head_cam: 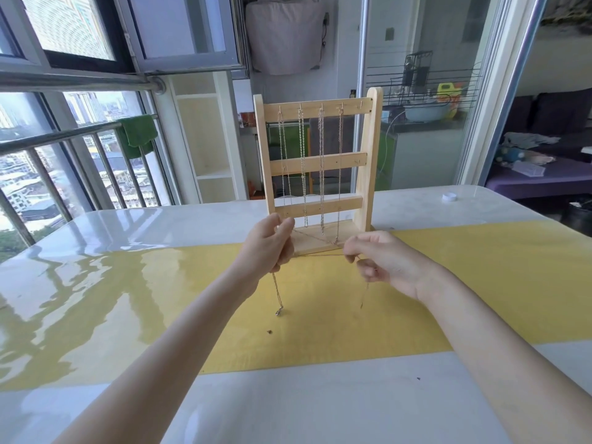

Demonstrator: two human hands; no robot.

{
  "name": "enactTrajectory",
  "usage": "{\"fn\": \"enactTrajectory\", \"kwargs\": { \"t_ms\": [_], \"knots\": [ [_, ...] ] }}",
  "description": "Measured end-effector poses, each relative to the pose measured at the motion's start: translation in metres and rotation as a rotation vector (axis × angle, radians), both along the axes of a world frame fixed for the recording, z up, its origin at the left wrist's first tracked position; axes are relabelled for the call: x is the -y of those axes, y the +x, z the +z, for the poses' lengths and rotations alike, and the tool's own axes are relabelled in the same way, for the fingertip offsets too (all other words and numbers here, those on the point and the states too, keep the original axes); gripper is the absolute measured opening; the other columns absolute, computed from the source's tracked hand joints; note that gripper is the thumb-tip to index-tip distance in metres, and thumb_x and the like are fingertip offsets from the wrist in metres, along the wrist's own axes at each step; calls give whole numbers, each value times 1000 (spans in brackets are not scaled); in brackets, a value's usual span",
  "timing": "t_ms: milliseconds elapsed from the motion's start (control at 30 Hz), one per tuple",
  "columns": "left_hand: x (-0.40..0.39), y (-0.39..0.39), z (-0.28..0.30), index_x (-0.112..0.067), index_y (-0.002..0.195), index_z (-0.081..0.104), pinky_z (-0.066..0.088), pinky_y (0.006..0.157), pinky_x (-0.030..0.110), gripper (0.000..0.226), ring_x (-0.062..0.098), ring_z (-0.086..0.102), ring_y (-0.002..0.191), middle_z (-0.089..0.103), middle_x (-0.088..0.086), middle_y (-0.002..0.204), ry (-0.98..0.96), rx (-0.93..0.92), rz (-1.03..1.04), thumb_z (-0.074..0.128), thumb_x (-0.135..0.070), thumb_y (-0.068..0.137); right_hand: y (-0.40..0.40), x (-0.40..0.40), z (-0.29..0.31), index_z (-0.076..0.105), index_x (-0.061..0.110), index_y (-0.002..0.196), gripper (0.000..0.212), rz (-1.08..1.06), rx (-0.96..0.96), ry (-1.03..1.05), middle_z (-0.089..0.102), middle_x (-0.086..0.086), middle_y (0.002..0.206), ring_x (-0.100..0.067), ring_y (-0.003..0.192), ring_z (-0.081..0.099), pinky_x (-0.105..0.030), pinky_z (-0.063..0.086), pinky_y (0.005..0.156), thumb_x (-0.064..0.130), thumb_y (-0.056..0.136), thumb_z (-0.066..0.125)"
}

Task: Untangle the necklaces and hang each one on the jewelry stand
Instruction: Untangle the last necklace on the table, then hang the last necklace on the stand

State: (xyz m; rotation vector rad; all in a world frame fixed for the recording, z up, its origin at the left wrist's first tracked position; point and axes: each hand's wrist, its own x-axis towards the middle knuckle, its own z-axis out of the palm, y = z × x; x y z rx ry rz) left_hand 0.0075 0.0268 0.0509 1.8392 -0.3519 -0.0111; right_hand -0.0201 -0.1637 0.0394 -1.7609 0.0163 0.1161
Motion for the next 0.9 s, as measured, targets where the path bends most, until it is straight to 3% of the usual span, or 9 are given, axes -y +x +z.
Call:
{"fn": "enactTrajectory", "kwargs": {
  "t_ms": [167, 300, 400, 533, 633, 700, 767, 900],
  "knots": [
    [6, -3, -7, -11, 76, 37, 24, 37, 17, 28, 7, 31, 34, 42, -8, 36, 73, 38, -12, 35, -20, 103, 6, -3, -3, 55, 12, 66, 19, -263, 100, -2, 54, -2, 69, -13, 50, 42, -20, 32, 44, 8, 84, 58],
    [9, 1, -8, -11, 78, 37, 38, 41, 22, 27, 15, 47, 38, 56, -1, 44, 136, 77, 8, 32, -20, 103, 10, -3, -3, 59, 14, 64, 18, -383, 182, 8, 59, -3, 78, -16, 74, 45, -27, 38, 67, 12, 82, 58],
    [4, 5, -9, -14, 79, 36, 50, 54, 29, 26, 19, 62, 51, 66, 3, 53, 77, 9, 40, 29, -22, 104, 9, 2, 1, 56, 17, 64, 22, -339, 110, 263, 66, 1, 77, -15, 80, 50, -34, 36, 75, 12, 85, 54],
    [1, 5, -10, -14, 81, 37, 54, 77, 34, 26, 18, 68, 72, 70, 2, 66, 7, -58, 62, 28, -22, 104, 6, 8, 4, 46, 15, 65, 23, -237, 21, 627, 62, -3, 64, -17, 69, 57, -35, 45, 77, 9, 86, 50],
    [3, 5, -11, -11, 86, 43, 55, 83, 30, 25, 17, 70, 70, 70, 6, 70, -133, -170, 21, 29, -20, 105, 6, 5, 7, 43, 13, 68, 20, -197, -4, 861, 48, -1, 57, -12, 46, 44, -24, 45, 55, 8, 87, 47],
    [3, 5, -11, -9, 89, 46, 56, 80, 32, 25, 20, 69, 68, 67, 9, 69, -267, -287, -25, 30, -21, 105, 7, 5, 12, 40, 14, 68, 21, -189, -7, 839, 39, 3, 55, -8, 37, 26, -17, 27, 39, 10, 88, 45],
    [2, 6, -10, -8, 88, 47, 59, 70, 31, 24, 18, 63, 57, 62, 9, 67, -363, -401, -78, 34, -20, 104, 7, 6, 17, 41, 16, 68, 20, -173, 0, 760, 32, 5, 53, -6, 37, 18, -17, 15, 34, 13, 88, 47],
    [2, 5, -12, -11, 92, 47, 42, 45, 19, 17, 10, 40, 49, 52, 3, 69, -190, -441, -141, 39, -21, 102, 6, 4, 27, 64, 13, 81, 11, -110, 69, 593, 27, 8, 46, -5, 37, 17, -16, 14, 34, 16, 90, 58]
  ]
}}
